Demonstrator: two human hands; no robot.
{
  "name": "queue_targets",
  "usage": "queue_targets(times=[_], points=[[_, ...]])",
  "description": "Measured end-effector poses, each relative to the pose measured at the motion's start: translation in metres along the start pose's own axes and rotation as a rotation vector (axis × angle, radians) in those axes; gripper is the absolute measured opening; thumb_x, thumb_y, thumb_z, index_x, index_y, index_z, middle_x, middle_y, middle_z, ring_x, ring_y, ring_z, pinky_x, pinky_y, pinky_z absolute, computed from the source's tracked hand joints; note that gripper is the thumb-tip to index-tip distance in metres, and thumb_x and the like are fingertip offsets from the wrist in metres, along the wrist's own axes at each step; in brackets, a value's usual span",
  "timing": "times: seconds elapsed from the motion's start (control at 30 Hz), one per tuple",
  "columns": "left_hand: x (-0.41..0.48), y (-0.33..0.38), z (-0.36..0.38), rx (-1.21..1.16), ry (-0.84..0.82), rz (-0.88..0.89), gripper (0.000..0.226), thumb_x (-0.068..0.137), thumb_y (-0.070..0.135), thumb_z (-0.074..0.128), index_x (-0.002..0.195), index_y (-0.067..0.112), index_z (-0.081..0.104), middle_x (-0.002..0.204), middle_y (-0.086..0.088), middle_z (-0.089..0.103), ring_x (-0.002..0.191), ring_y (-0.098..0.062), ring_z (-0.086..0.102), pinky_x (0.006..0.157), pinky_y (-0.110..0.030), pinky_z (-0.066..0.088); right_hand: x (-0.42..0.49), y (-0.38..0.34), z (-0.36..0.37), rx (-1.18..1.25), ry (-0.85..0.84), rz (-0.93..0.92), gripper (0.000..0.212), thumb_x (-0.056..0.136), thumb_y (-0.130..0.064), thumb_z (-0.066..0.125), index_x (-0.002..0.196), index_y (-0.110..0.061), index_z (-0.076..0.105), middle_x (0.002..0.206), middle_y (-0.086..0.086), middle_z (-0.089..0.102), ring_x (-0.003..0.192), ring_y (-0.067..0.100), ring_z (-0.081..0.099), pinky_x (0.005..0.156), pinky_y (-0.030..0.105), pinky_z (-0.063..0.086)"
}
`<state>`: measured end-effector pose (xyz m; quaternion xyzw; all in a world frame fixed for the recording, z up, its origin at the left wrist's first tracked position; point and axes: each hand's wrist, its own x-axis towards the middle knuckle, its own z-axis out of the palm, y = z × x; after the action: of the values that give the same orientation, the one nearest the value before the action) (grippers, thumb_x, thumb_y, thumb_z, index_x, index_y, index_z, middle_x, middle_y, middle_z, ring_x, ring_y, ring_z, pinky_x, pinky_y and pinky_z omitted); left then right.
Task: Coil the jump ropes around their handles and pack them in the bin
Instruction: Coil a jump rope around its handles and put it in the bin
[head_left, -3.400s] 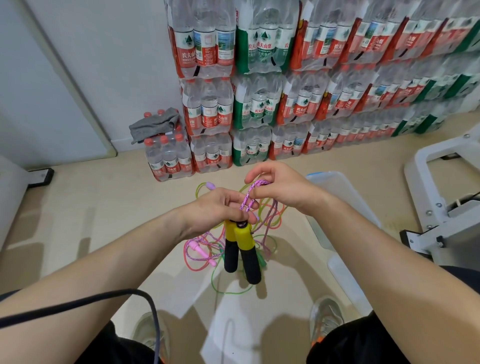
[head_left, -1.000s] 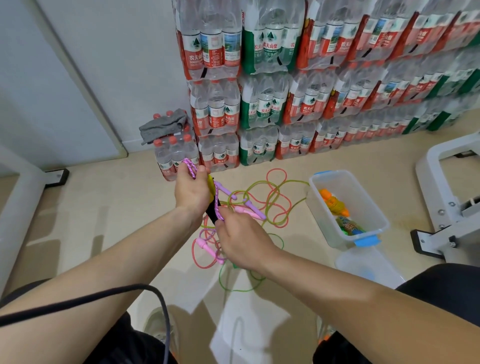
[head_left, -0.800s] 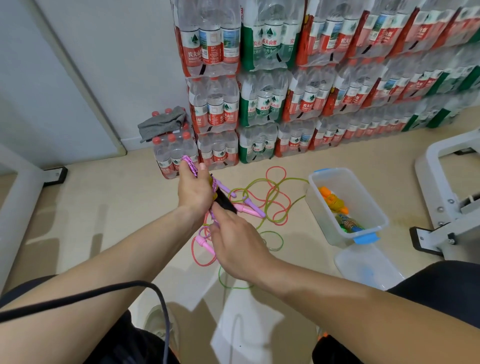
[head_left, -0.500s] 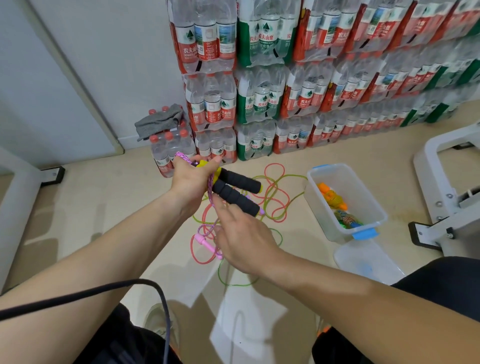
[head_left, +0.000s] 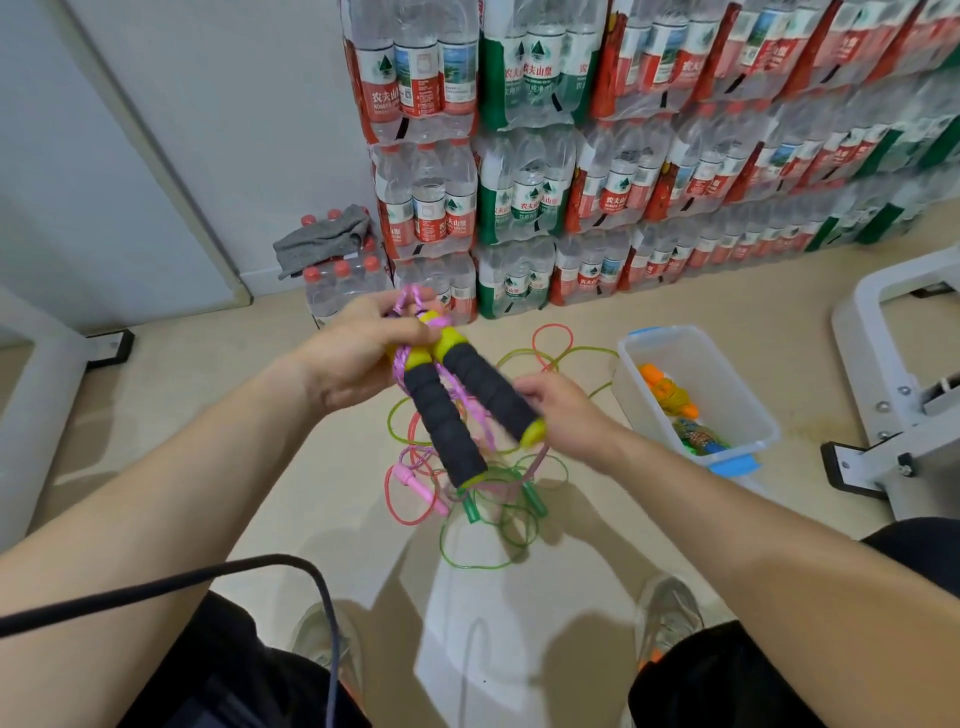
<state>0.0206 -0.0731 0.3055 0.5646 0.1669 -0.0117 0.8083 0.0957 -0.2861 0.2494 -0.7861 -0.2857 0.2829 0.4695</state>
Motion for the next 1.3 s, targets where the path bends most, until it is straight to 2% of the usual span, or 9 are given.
queue_targets(times=[0.1, 0.2, 0.33, 0.5, 0.73, 0.93, 1.07, 1.17, 1.3], points=[[0.001, -0.009, 0.002, 0.251, -0.079, 0.008, 0.06, 0.074, -0.016, 0.068, 0.128, 0.01, 0.058, 0.107, -0.006, 0.066, 0.096, -0.023, 0.069, 0.084, -0.036, 0.058, 0.006, -0.01, -0.02, 0.162, -0.026, 0.113, 0.024, 0.099, -0.019, 0.064, 0.077, -0.011, 0.071, 0.046, -0.017, 0.047, 0.044, 0.0, 0.042, 0.054, 0.022, 0.033], [0.001, -0.014, 0.006, 0.615, -0.021, 0.098, 0.061, 0.08, -0.013, 0.07, 0.129, 0.021, 0.055, 0.113, -0.007, 0.065, 0.095, -0.018, 0.066, 0.082, -0.039, 0.057, 0.011, -0.016, -0.02, 0.149, -0.061, 0.146, 0.027, 0.098, -0.021, 0.061, 0.077, -0.013, 0.075, 0.046, -0.013, 0.035, 0.045, 0.008, 0.03, 0.052, 0.029, 0.024], [0.002, -0.02, 0.007, 0.798, -0.039, 0.14, 0.057, 0.078, -0.001, 0.076, 0.125, 0.024, 0.054, 0.113, 0.0, 0.065, 0.088, -0.016, 0.064, 0.068, -0.041, 0.056, 0.008, -0.03, -0.009, 0.072, -0.031, 0.114, 0.029, 0.097, -0.012, 0.057, 0.072, -0.013, 0.073, 0.041, -0.013, 0.04, 0.037, 0.004, 0.032, 0.043, 0.021, 0.026], [0.002, -0.018, 0.009, 0.768, -0.083, 0.143, 0.061, 0.08, -0.003, 0.076, 0.13, 0.023, 0.053, 0.109, 0.001, 0.063, 0.086, -0.013, 0.063, 0.057, -0.024, 0.051, 0.01, -0.026, -0.008, 0.147, 0.006, 0.163, 0.028, 0.097, -0.013, 0.056, 0.077, -0.009, 0.074, 0.051, -0.003, 0.034, 0.039, 0.008, 0.033, 0.047, 0.028, 0.022], [-0.004, -0.015, 0.011, 0.754, -0.137, 0.153, 0.07, 0.079, -0.01, 0.071, 0.133, 0.032, 0.055, 0.112, -0.002, 0.063, 0.088, -0.015, 0.062, 0.067, -0.039, 0.053, 0.013, -0.025, -0.03, -0.08, -0.138, 0.093, 0.02, 0.093, -0.02, 0.068, 0.074, -0.018, 0.076, 0.066, -0.006, 0.059, 0.055, 0.007, 0.043, 0.057, 0.024, 0.036], [-0.012, -0.014, 0.023, 0.656, -0.308, 0.082, 0.05, 0.078, -0.023, 0.062, 0.113, 0.012, 0.06, 0.104, 0.002, 0.062, 0.091, -0.01, 0.061, 0.073, -0.027, 0.053, 0.018, -0.018, -0.041, 0.264, -0.179, 0.142, 0.017, 0.089, 0.0, 0.056, 0.092, -0.009, 0.07, 0.062, 0.001, 0.053, 0.052, 0.012, 0.033, 0.052, 0.025, 0.028], [-0.014, -0.011, 0.022, 0.683, -0.32, 0.076, 0.044, 0.072, -0.011, 0.067, 0.109, 0.012, 0.06, 0.105, 0.002, 0.062, 0.09, -0.014, 0.06, 0.076, -0.033, 0.052, 0.014, -0.027, -0.039, 0.312, -0.324, 0.081, 0.021, 0.082, -0.007, 0.058, 0.1, 0.002, 0.063, 0.062, -0.008, 0.044, 0.055, 0.009, 0.029, 0.054, 0.026, 0.019], [-0.014, -0.012, 0.022, 0.751, -0.258, 0.08, 0.049, 0.068, -0.001, 0.07, 0.114, 0.011, 0.06, 0.103, 0.0, 0.064, 0.088, -0.013, 0.061, 0.079, -0.039, 0.053, 0.014, -0.028, -0.036, 0.239, -0.238, 0.091, 0.02, 0.097, -0.031, 0.063, 0.093, -0.011, 0.062, 0.061, -0.009, 0.045, 0.051, 0.007, 0.032, 0.05, 0.022, 0.025], [-0.011, -0.017, 0.023, 0.799, -0.191, 0.062, 0.047, 0.07, -0.001, 0.077, 0.111, 0.014, 0.06, 0.098, -0.004, 0.064, 0.084, -0.016, 0.06, 0.081, -0.052, 0.054, 0.017, -0.023, -0.029, 0.256, -0.156, 0.112, 0.021, 0.105, -0.024, 0.053, 0.086, -0.016, 0.056, 0.061, -0.004, 0.049, 0.048, 0.009, 0.031, 0.053, 0.027, 0.026]])
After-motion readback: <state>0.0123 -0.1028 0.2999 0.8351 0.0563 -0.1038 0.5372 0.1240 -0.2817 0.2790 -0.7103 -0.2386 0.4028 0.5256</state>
